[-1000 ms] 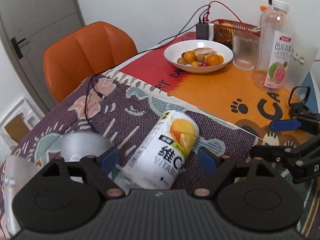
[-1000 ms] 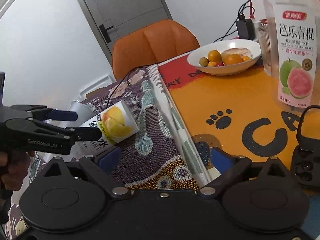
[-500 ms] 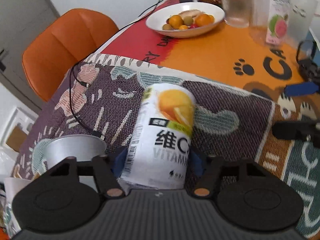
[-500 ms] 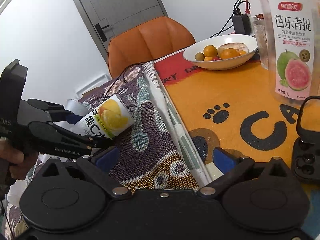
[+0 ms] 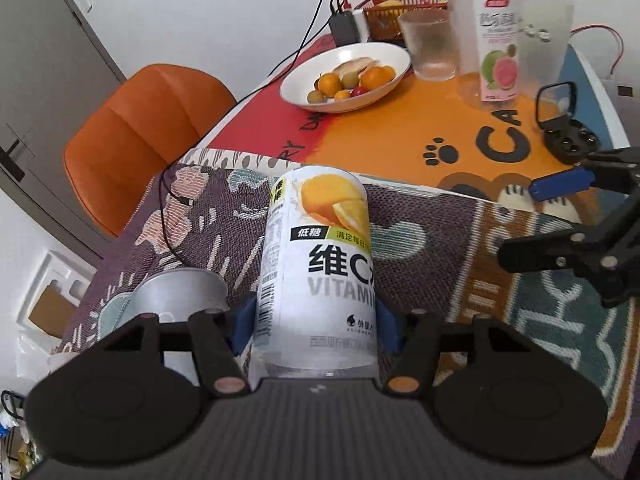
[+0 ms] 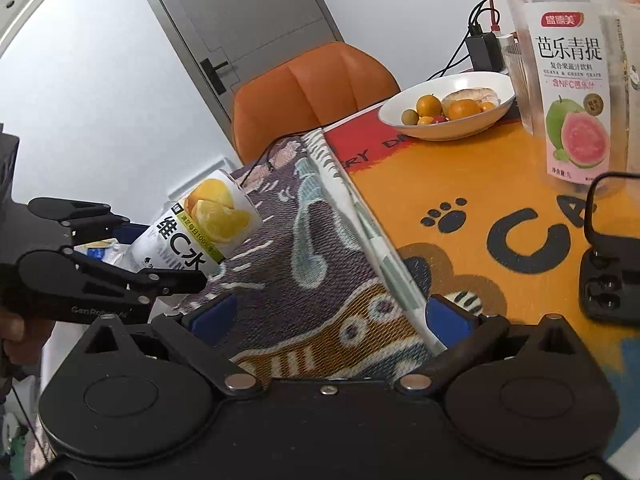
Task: Flip cup upright
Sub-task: 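Close the right gripper around the vitamin C bottle's body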
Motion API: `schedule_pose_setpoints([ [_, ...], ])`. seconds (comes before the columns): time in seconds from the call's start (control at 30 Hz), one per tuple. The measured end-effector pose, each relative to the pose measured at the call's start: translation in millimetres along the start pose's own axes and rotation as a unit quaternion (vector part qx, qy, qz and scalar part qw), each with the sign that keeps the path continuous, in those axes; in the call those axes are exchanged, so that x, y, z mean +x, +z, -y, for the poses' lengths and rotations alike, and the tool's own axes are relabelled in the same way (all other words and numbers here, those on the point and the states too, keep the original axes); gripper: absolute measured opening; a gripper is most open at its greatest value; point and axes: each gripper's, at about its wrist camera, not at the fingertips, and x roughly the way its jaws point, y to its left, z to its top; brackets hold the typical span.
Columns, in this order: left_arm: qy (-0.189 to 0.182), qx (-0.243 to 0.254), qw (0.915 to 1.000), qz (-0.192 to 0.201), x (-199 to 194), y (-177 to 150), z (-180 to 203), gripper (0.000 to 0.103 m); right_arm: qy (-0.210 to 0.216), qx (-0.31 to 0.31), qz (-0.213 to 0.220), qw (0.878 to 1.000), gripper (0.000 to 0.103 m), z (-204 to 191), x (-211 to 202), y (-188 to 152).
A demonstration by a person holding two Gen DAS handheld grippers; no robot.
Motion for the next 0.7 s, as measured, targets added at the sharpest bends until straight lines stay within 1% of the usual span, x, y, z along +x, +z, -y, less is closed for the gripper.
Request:
schedule_pose_setpoints([
  [0.33, 0.009, 0.000, 0.9998, 0.015, -44, -32, 22, 0.060, 0.032, 0.015, -0.013, 0.999, 0.103, -16, -22, -21],
  [0.7, 0.014, -0.013, 0.9998, 0.011, -71, -76, 37, 0.060, 0.052, 0.003, -0.030, 0.998, 0.103, -42, -31, -45],
])
